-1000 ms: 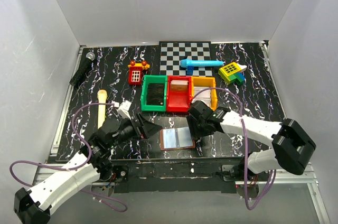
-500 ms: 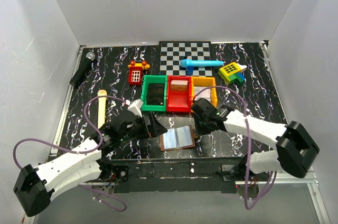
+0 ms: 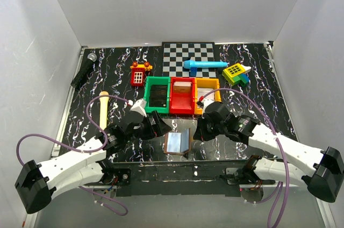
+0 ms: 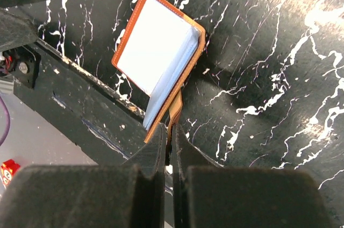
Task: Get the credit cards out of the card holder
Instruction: Remove the credit card from the card holder.
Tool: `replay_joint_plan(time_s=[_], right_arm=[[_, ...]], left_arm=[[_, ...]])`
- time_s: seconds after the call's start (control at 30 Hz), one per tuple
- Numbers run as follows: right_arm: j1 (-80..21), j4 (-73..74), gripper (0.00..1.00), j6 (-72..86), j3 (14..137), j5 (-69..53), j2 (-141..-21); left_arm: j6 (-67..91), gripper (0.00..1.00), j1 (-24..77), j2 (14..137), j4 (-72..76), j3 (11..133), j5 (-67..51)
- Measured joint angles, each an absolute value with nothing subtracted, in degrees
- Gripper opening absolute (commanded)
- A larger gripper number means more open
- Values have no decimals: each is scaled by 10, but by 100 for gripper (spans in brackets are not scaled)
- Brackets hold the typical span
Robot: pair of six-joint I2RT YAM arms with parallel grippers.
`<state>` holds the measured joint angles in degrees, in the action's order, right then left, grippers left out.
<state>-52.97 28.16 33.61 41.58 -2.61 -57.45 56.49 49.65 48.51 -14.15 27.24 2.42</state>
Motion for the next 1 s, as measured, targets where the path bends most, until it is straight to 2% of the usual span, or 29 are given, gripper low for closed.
replay_joint_plan(time_s=[0.13, 0.2, 0.4, 0.83, 1.0], right_arm=[[-530, 279, 1, 337, 401, -36, -576], [-530, 272, 1, 341, 389, -39, -577], [-530, 267, 1, 345, 376, -39, -584], [-530, 266, 1, 343, 377, -32, -594], [-530, 266, 1, 344, 377, -33, -596]], left_arm=[[556, 55, 497, 527, -95, 273, -19], [549, 50, 500, 570, -77, 276, -44], [515, 54, 523, 672, -64, 307, -86], [482, 59, 551, 693, -95, 344, -67], [464, 61, 587, 740, -119, 388, -49]])
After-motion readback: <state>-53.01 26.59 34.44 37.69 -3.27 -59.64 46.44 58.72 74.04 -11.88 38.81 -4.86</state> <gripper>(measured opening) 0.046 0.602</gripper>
